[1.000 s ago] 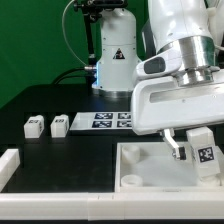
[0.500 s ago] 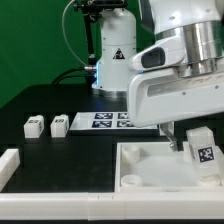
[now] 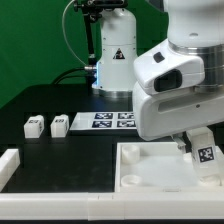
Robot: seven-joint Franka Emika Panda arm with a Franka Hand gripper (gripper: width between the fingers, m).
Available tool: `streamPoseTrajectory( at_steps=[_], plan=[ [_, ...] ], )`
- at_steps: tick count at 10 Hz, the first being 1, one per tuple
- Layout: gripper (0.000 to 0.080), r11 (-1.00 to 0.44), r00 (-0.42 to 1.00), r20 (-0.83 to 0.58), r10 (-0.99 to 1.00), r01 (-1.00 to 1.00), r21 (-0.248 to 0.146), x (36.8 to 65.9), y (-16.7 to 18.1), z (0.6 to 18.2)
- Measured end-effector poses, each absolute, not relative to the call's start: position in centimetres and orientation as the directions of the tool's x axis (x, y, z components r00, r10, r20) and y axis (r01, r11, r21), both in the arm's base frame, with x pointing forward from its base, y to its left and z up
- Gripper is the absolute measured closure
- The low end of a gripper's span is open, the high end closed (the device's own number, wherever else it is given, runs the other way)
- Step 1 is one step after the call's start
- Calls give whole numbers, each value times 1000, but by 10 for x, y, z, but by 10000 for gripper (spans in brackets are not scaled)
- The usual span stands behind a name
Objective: Assemble one leg
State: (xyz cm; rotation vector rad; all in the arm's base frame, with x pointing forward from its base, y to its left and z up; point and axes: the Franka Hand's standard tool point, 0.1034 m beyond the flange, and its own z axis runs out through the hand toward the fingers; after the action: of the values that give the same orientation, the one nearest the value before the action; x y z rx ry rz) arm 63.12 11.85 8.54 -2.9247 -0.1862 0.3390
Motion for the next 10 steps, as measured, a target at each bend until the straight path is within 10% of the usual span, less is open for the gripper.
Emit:
streamPoseTrajectory(
  at_steps=[4, 10],
  plan=[
    [491, -980, 970, -224, 97, 54, -190, 631, 117, 84],
    [506, -698, 675, -326, -662, -714, -59, 641, 111, 78]
  ],
)
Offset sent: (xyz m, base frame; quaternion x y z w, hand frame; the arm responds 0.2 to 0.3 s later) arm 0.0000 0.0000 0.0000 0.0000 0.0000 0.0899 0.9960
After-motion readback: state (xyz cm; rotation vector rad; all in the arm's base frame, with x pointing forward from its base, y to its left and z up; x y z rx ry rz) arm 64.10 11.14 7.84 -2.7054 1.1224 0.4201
